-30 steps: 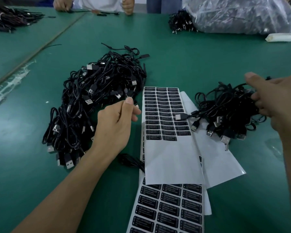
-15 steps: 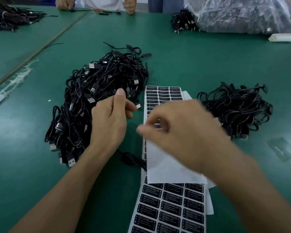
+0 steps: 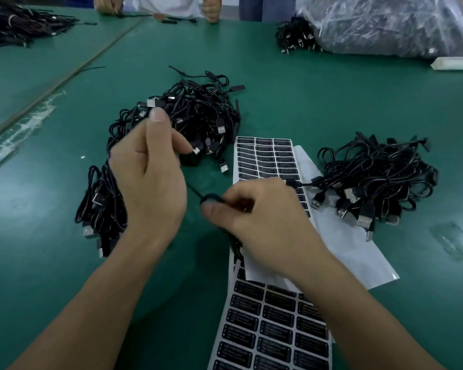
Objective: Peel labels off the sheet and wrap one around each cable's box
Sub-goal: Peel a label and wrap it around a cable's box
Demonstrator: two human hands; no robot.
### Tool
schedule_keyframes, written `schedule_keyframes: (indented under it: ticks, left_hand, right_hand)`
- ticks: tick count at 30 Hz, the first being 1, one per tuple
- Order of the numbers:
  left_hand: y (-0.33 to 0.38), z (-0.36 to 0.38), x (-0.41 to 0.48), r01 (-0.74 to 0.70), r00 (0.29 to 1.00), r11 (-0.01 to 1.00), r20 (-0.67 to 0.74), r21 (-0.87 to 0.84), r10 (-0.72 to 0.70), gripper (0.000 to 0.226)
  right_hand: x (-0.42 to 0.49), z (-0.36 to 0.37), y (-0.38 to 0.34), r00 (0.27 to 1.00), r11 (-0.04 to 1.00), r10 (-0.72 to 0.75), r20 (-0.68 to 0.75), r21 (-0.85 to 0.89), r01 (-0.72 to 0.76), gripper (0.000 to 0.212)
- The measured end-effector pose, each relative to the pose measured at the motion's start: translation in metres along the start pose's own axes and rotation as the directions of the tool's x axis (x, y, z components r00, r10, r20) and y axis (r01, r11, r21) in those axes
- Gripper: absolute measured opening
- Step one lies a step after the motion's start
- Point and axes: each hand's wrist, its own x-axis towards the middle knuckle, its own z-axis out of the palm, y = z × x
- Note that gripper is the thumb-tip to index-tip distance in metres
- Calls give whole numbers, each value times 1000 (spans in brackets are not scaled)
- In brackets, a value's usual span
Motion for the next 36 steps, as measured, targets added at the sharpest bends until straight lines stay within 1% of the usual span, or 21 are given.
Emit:
schedule_keyframes:
  ticks: [1,3,5,8,10,13,16,19,21,23,25,28,30,32,34,36]
  left_hand:
    - [3,0,0,-48,999,999,-21,-21,47,50]
    - [4,1,-1,-105,994,994,-19,-24,105,46]
    - [2,2,-3,-91,995,996,35,12,91,43]
    - [-4,3,-7,-7,977,993,211,116,-18,35]
    - [-5,4,-11,86,945,983,300,164,-133,26]
    - [-6,5,-13,180,918,971,327,155,-223,23]
    - [-5,3,-9,293,905,956,315,25,-285,12]
    - [-4,2,-6,292,926,953,272,-80,-261,10]
    - [-4,2,-4,264,950,956,206,-126,-235,14]
    - [-6,2,-3,250,963,954,143,-163,-228,18]
    - [-8,1,-1,269,961,943,121,-195,-249,17]
    - [-12,-1,-1,317,946,924,133,-213,-294,21]
    - [-14,-1,-2,357,931,907,162,-225,-327,24]
    - [-14,0,-3,404,910,883,199,-240,-363,28]
    - [-13,1,-3,442,892,865,218,-238,-396,30]
    - [-12,1,-2,479,872,846,234,-234,-429,28]
  right_hand:
    - [3,-2,3,999,992,38,-15,125,-36,30]
    - [6,-3,9,994,926,113,-3,363,-104,26]
    - [7,-3,12,988,841,155,26,521,-146,22]
    - [8,-3,14,978,768,204,42,613,-186,16]
    - [8,-5,16,978,758,207,37,625,-185,17]
    - [6,-5,15,982,772,183,47,612,-173,19]
    - [3,-7,14,984,809,161,71,562,-172,17]
    - [0,-9,11,986,833,113,127,529,-163,17]
    - [-2,-10,9,979,831,80,188,530,-169,21]
    - [-4,-14,11,972,887,53,231,437,-152,26]
    - [-5,-21,15,966,938,25,259,328,-112,17]
    - [-7,-38,21,965,962,6,263,262,-77,12]
    - [-8,-47,21,967,971,-9,255,234,-53,18]
    - [-8,-51,23,966,988,-10,259,153,-31,25]
    - [-7,-52,26,965,997,-1,264,81,-21,22]
    - [-7,-47,26,958,1000,-16,285,28,8,18]
